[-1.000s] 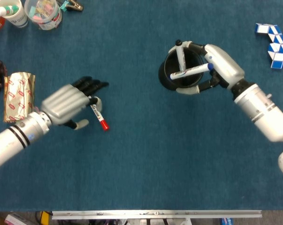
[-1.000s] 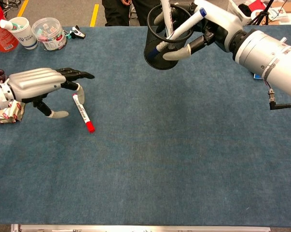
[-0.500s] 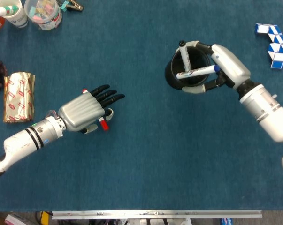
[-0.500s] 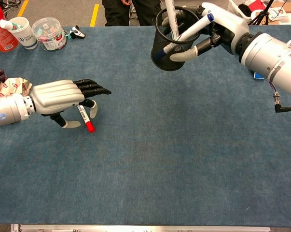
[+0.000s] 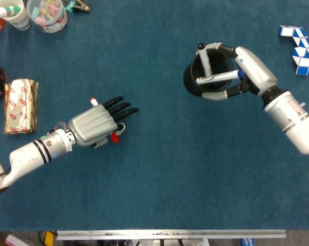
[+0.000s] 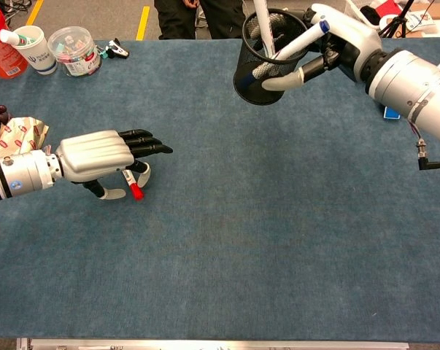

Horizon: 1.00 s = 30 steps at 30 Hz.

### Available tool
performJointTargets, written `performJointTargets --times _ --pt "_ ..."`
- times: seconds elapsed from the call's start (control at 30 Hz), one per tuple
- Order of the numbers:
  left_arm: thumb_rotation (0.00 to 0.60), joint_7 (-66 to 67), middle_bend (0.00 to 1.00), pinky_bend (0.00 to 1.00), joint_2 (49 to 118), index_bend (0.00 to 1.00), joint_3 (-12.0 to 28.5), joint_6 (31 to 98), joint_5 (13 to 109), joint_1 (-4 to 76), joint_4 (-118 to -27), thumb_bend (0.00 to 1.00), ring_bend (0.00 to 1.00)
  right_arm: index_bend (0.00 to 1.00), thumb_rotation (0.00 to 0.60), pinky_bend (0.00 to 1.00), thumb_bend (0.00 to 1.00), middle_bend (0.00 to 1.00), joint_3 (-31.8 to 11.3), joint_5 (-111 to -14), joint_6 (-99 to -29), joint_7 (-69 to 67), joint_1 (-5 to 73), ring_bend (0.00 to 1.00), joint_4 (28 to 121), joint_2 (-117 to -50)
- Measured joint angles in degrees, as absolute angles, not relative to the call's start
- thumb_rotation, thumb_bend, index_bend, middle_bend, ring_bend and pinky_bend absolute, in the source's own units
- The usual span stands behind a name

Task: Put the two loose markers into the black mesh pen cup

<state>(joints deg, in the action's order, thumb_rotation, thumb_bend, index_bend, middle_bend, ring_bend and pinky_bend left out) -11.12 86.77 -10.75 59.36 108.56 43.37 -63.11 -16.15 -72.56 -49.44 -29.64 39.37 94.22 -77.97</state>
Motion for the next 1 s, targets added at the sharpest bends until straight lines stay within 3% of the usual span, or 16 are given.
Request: performJointTargets --times 1.0 --pt "0.600 -13.15 0.04 0.00 90.84 0.49 -13.12 60.40 107.32 44.20 -58.12 0.30 0.00 0.42 0.600 0.26 0.26 0.42 -16.07 -71.49 -49.67 -30.43 39.37 0.31 92.80 -78.34"
